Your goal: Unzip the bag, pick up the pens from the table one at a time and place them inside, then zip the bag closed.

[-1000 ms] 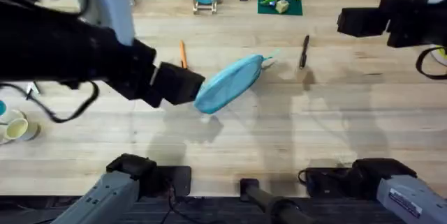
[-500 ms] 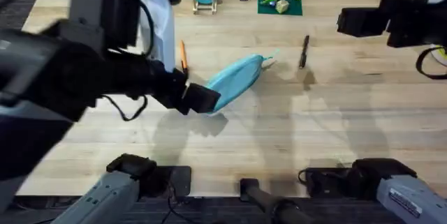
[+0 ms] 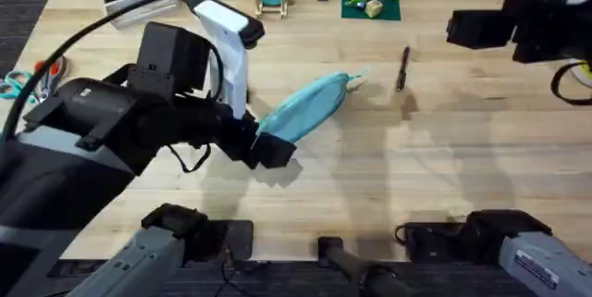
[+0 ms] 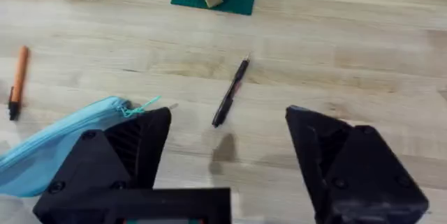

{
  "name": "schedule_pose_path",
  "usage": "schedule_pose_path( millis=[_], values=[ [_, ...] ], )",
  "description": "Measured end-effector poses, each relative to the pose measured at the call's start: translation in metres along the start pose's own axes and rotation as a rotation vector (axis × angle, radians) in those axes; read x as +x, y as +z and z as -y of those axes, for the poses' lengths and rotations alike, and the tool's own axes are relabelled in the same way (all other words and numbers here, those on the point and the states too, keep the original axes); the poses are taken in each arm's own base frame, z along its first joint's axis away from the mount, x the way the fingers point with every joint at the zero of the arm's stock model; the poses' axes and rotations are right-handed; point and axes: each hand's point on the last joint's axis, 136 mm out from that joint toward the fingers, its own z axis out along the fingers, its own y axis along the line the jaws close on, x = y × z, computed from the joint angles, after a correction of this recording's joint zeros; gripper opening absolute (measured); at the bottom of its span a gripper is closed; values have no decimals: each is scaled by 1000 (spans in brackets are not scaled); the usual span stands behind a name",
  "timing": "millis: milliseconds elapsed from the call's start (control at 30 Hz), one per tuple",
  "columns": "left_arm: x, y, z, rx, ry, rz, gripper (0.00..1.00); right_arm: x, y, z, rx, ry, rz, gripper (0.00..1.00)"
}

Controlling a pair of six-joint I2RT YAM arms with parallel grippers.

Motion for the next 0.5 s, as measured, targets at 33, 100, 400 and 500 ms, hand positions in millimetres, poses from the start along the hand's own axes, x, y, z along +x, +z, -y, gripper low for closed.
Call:
schedule_pose_path(
  millis=[33, 100, 400, 500],
  values=[
    [1, 1, 0, 2, 13, -1, 996, 0, 0, 0, 0, 0, 0, 996],
    [0, 1, 0, 0, 33, 4, 995, 0, 0, 0, 0, 0, 0, 996],
    [-9, 8, -6, -7, 72, 24, 996, 0, 0, 0, 0, 0, 0, 995],
    [-3, 16, -8, 7, 56, -15, 995, 0, 0, 0, 0, 0, 0, 996]
  ],
)
